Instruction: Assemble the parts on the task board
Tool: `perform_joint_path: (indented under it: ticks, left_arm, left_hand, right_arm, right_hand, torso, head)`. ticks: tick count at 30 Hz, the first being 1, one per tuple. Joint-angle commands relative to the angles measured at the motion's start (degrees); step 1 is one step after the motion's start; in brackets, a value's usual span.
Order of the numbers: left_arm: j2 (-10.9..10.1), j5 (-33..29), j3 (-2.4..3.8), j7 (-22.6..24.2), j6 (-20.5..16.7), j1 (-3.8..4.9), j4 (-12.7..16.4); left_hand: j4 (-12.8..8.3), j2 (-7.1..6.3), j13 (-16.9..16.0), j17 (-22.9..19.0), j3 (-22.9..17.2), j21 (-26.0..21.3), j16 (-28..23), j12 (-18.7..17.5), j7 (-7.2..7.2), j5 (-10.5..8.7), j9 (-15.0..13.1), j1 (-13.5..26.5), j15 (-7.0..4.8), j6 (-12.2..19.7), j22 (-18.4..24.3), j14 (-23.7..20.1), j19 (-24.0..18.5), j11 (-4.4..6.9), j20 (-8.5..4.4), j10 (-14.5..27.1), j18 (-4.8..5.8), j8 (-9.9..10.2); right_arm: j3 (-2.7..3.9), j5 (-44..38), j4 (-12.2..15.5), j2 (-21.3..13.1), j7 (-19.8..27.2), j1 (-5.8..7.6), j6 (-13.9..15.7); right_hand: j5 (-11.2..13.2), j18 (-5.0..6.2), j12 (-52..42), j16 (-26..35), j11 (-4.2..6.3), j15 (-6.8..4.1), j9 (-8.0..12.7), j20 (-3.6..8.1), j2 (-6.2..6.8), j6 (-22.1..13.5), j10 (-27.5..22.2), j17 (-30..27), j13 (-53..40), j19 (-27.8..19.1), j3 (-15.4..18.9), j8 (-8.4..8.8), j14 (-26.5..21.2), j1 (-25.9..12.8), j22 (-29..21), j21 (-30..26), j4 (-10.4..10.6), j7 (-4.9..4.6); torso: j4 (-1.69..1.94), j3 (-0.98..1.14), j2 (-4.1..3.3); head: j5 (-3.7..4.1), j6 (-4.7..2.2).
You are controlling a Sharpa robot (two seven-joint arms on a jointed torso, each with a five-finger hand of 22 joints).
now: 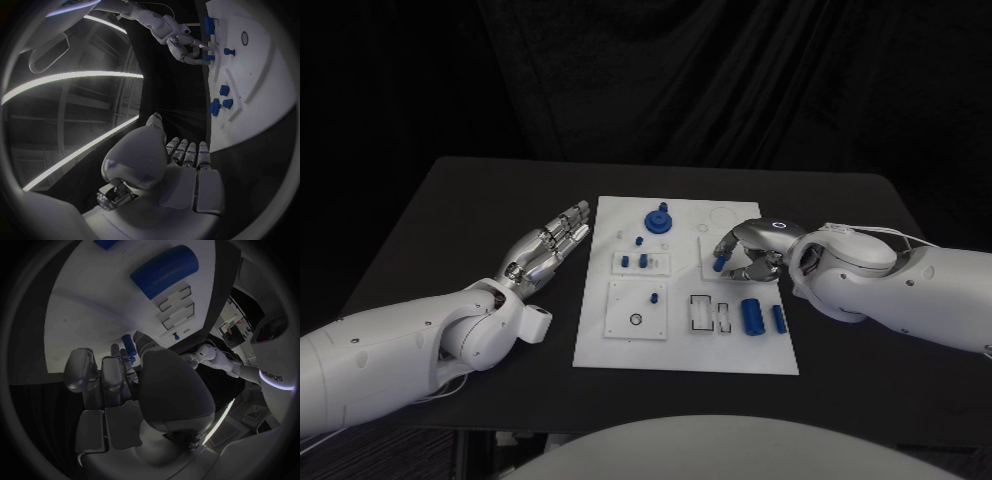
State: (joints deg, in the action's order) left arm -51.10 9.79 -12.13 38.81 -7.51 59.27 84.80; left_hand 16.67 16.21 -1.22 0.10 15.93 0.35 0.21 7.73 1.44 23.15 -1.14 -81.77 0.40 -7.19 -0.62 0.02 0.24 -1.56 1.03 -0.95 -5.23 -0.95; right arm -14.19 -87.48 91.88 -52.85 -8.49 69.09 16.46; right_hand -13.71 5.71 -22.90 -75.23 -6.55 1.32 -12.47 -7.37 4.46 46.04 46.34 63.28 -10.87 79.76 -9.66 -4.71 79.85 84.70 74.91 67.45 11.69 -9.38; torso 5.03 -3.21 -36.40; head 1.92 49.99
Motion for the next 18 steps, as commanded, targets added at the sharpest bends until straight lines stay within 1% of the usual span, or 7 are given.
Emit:
perform_joint_path:
  ticks: [1, 7, 9, 13, 15, 17, 18]
  left_arm:
    - [0.1, -0.2, 0.05, 7.6, 0.9, -0.16, 0.1]
    - [0.2, -0.2, 0.05, 7.1, 1.6, -0.34, 0.1]
    - [0.3, -0.2, 0.05, 6.8, 1.9, -0.40, 0.1]
    - [0.5, -0.2, 0.05, 6.4, 2.4, -0.52, 0.2]
    - [0.5, -0.2, 0.05, 6.3, 2.6, -0.60, 0.2]
    - [0.6, -0.2, 0.05, 6.1, 2.8, -0.67, 0.2]
    - [0.6, -0.2, 0.05, 6.0, 2.9, -0.70, 0.2]
  left_hand:
    - [0.0, 0.01, -0.1, -0.1, -0.5, -0.2, -0.2, 0.4, 0.20, 0.59, -0.1, -0.6, 0.28, -0.6, 0.1, 0.0, -0.1, -0.48, -0.27, -0.1, 1.08, -0.3]
    - [0.0, 0.04, -0.1, -0.1, -0.7, -0.2, -0.2, 0.4, 0.46, 1.01, -0.1, -1.0, 0.62, -1.0, 0.0, 0.0, -0.1, -0.76, -0.04, -0.1, 1.21, -0.4]
    - [-0.1, 0.14, 0.0, -0.1, -1.1, -0.2, -0.2, 0.3, 0.87, 1.33, -0.2, -1.6, 1.13, -1.6, 0.0, 0.0, -0.1, -1.09, 0.64, 0.0, 1.15, -0.5]
    - [-0.1, 0.13, 0.0, -0.1, -1.4, -0.2, -0.2, 0.2, 0.69, 1.68, -0.2, -2.1, 1.46, -1.6, 0.0, 0.0, -0.1, -1.43, 1.05, 0.1, 1.03, -0.5]
    - [-0.2, 0.10, 0.0, -0.1, -1.5, -0.2, -0.2, 0.2, 0.71, 1.92, -0.2, -2.3, 1.60, -1.8, 0.0, 0.0, -0.1, -1.52, 1.24, 0.1, 0.98, -0.5]
    - [-0.3, 0.07, 0.0, -0.1, -1.8, -0.2, -0.2, 0.2, 0.80, 2.28, -0.2, -2.7, 1.78, -1.9, 0.0, 0.0, -0.1, -1.66, 1.50, 0.1, 0.91, -0.5]
    - [-0.4, 0.05, 0.0, -0.1, -1.9, -0.2, -0.2, 0.2, 0.88, 2.49, -0.2, -3.0, 1.87, -1.9, 0.0, 0.0, -0.1, -1.72, 1.64, 0.1, 0.87, -0.5]
  right_arm:
    - [0.02, -0.4, -0.3, 0.4, 1.3, -0.15, 1.9]
    - [0.02, -0.4, -0.7, 1.1, 1.8, -0.16, 2.2]
    - [0.02, -0.4, -0.9, 1.3, 2.0, -0.17, 2.2]
    - [0.02, -0.4, -1.1, 1.5, 2.2, -0.18, 2.5]
    - [0.02, -0.4, -1.2, 1.6, 2.2, -0.19, 2.5]
    - [0.02, -0.4, -1.1, 1.5, 2.3, -0.19, 2.6]
    - [0.02, -0.4, -1.1, 1.4, 2.3, -0.19, 2.7]
  right_hand:
    - [-0.2, -1.16, -0.1, -0.5, -0.08, 0.62, 0.0, -0.36, -0.29, 0.9, 1.6, 0.3, 0.2, 0.3, 0.0, -0.41, 0.2, 0.3, 9.0, 0.6, 0.4, -0.27]
    - [-0.8, -1.20, -0.1, -0.7, -0.12, 0.76, -0.1, -0.57, -0.29, 2.0, 3.1, 0.6, 0.5, 0.5, -0.4, -0.89, 0.4, 0.6, 9.1, 1.0, 0.5, -0.35]
    - [-1.3, -1.18, -0.1, -0.7, -0.09, 0.77, -0.2, -0.63, -0.28, 2.5, 4.0, 0.5, 0.7, 0.5, -0.6, -1.11, 0.4, 0.7, 9.1, 1.0, 0.7, -0.31]
    - [-2.0, -1.17, 0.1, -0.8, 0.09, 0.61, -0.6, -0.57, -0.32, 4.1, 5.1, 0.5, 1.0, 0.5, -1.4, -1.83, 0.4, 1.2, 9.1, 1.1, 0.7, -0.08]
    - [-3.0, -1.20, 0.5, -0.9, 0.35, 0.38, -1.2, -0.39, -0.37, 5.9, 6.5, 0.6, 1.5, 0.6, -2.7, -2.68, 0.4, 2.5, 9.2, 1.3, 0.3, 0.15]
    - [-4.0, -1.20, 0.8, -0.8, 0.49, 0.24, -1.5, -0.27, -0.13, 6.4, 7.3, 0.5, 1.8, 0.5, -3.3, -2.84, 0.4, 2.9, 9.2, 1.3, 0.2, 0.21]
    - [-4.7, -1.21, 1.1, -0.9, 0.56, 0.21, -1.6, -0.19, 0.08, 6.6, 7.7, 0.5, 2.0, 0.6, -3.7, -2.89, 0.4, 3.0, 9.2, 1.4, 0.1, 0.24]
  torso:
    - [0.13, 0.02, 0.07]
    - [-0.03, 0.00, 0.08]
    - [-0.04, 0.03, 0.15]
    - [-0.09, 0.01, 0.07]
    - [-0.08, 0.00, 0.04]
    - [-0.05, 0.01, 0.06]
    - [0.04, -0.02, 0.04]
  head:
    - [0.12, 0.01]
    - [0.02, 0.01]
    - [0.00, 0.01]
    - [-0.08, 0.01]
    - [-0.09, 0.01]
    - [-0.15, 0.01]
    - [-0.18, 0.01]
